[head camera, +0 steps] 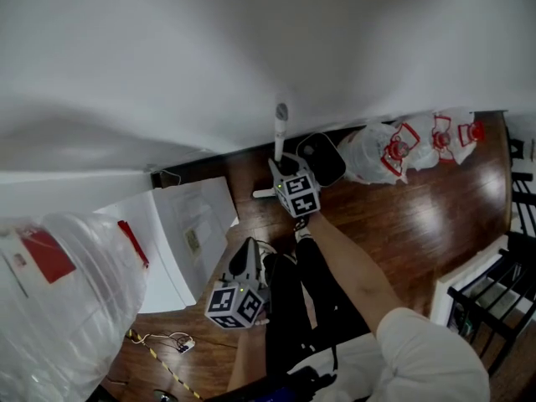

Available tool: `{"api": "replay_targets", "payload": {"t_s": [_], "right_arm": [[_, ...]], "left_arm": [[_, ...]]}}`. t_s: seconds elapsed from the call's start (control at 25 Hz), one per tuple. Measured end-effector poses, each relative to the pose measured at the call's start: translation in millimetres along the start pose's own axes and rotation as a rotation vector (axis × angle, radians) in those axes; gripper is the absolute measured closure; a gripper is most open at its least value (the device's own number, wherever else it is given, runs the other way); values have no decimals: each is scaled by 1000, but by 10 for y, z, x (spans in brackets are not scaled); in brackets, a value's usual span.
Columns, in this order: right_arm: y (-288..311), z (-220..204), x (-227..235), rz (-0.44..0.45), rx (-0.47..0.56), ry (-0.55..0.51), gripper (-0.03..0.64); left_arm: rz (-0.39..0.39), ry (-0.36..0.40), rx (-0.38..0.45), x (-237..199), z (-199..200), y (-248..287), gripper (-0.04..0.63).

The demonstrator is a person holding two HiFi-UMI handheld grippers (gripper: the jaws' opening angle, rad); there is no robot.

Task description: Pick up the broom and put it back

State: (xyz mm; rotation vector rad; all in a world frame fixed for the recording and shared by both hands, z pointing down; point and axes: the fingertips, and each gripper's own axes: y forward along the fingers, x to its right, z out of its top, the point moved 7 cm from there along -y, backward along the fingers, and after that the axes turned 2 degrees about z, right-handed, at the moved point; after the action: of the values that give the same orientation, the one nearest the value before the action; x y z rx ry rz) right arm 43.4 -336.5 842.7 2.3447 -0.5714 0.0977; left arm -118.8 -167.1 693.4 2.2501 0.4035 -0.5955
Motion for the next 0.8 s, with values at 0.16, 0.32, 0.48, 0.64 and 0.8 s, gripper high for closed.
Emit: {"api": "replay_targets", "payload": {"t_s": [0.16, 0.32, 0.48, 0.64, 0.8], "right_arm": [[-305, 92, -78, 28, 13, -38, 509], [-703, 402, -135, 51, 53, -94, 509], [-1289, 783, -269, 73, 101, -118, 509], [-1784, 1286, -308, 104, 187, -140, 509], [-2338, 1667, -475, 119, 260, -149, 509]], "left_arm": [[11, 4, 23, 110, 70, -99, 599], [23, 15, 66, 276, 206, -226, 599], [31, 43, 105, 519, 306, -511, 600], [42, 76, 185, 782, 475, -713, 599], [25, 116, 240, 987, 624, -1005, 600]]}}
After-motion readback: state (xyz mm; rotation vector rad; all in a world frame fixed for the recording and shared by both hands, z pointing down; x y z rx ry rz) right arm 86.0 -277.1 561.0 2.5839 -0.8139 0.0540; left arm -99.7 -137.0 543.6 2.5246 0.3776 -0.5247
